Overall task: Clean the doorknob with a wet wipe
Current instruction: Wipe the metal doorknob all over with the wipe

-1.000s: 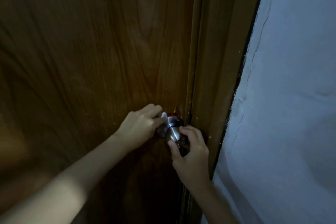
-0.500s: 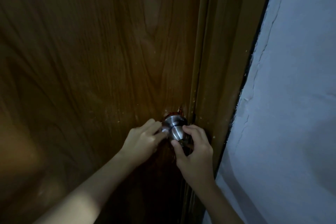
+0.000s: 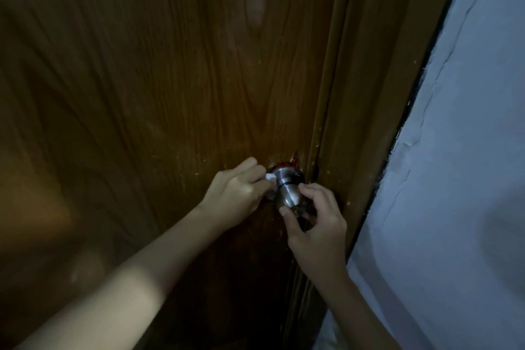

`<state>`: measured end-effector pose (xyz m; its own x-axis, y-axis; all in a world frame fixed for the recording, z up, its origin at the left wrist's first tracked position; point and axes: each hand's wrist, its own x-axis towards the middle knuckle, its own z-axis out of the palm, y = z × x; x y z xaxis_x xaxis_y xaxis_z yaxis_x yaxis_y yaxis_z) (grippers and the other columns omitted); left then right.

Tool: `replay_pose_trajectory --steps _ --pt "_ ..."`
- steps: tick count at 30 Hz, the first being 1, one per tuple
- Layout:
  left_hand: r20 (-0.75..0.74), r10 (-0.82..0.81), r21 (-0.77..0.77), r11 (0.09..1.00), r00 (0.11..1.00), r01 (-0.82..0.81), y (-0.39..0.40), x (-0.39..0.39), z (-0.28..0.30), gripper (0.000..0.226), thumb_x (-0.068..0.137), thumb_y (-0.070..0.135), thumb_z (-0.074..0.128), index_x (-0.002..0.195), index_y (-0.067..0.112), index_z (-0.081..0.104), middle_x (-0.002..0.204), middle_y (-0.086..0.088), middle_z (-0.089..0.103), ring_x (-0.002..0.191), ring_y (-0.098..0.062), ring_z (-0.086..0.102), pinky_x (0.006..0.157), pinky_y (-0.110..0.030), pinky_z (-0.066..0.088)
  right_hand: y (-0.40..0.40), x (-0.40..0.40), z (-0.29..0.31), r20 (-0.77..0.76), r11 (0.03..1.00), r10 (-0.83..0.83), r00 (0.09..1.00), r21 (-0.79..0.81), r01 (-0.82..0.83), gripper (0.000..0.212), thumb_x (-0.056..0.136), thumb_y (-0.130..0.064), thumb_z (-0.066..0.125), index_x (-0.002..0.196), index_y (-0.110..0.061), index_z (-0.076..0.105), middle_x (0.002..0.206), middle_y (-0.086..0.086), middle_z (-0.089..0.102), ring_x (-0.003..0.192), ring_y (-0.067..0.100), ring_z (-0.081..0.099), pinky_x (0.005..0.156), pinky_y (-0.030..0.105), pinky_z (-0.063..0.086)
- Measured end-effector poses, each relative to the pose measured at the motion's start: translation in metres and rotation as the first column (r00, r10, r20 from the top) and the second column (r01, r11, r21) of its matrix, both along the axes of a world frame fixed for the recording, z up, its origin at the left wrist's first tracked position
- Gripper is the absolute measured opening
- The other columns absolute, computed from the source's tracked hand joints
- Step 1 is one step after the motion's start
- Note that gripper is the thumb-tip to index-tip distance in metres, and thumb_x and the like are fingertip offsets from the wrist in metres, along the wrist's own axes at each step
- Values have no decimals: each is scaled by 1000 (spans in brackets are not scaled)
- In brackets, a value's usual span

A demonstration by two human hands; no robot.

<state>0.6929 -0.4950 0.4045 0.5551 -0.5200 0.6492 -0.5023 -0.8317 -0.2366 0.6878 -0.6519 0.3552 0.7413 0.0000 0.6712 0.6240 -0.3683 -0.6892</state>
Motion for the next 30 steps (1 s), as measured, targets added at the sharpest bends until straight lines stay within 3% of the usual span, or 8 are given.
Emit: replay_pose_trajectory --steps 2,6,8,12,15,20,23,30 --pt "11 -34 89 995 999 33 6 3 10 16 84 10 54 80 8 70 66 -4 62 58 -16 53 43 -19 32 1 0 0 7 1000 -4 1000 7 4 35 74 -3 73 106 -3 60 109 2 53 100 12 55 79 29 54" --pt "-16 -33 -182 983 999 29 4 6 21 13 81 12 67 92 7 69 80 -5 71 72 -19 59 49 -26 49 1 0 -2 14 1000 -8 1000 9 8 35 74 -4 73 105 -3 60 110 3 53 101 10 53 79 31 55" --pt "-32 -49 -182 982 998 43 -4 8 16 15 79 10 68 93 7 70 84 -7 71 76 -21 60 49 -30 51 1 0 -3 14 1000 1 1000 6 -1 34 74 -3 73 105 -3 60 109 3 53 100 7 54 79 29 55" --pt "-45 -33 -95 995 998 29 -16 13 5 13 75 6 71 88 6 71 78 -10 66 69 -23 58 41 -26 46 -1 2 -3 12 1000 7 1000 -3 -7 35 74 -4 73 106 -5 60 110 0 52 100 -7 50 77 18 53" --pt "6 -16 -37 999 1000 17 -15 14 1 15 75 7 70 89 6 70 74 -9 63 64 -20 55 45 -19 34 0 2 -5 0 1000 3 1000 -3 -3 36 75 -5 73 108 -7 59 111 -1 52 101 -4 51 77 21 54" --pt "41 14 -30 999 999 -13 -7 9 -11 18 81 10 57 94 7 69 73 -8 63 62 -19 55 49 -20 34 1 2 -6 -1 1000 -6 1000 2 6 36 76 -8 72 109 -7 58 113 1 53 101 3 52 77 28 56" --pt "44 50 -64 997 998 -47 -4 3 -19 16 82 11 56 88 7 70 69 -7 63 60 -19 54 46 -21 36 1 2 -7 3 1000 -5 1000 2 5 36 75 -6 73 109 -4 58 113 6 54 102 12 54 77 31 56" --pt "-15 144 -265 954 989 -143 -19 -3 -37 4 70 3 70 70 6 68 63 -6 66 58 -19 57 44 -21 39 2 3 -11 15 1000 -1 1000 9 1 39 73 -4 74 109 -4 58 113 4 53 100 4 52 74 12 52"
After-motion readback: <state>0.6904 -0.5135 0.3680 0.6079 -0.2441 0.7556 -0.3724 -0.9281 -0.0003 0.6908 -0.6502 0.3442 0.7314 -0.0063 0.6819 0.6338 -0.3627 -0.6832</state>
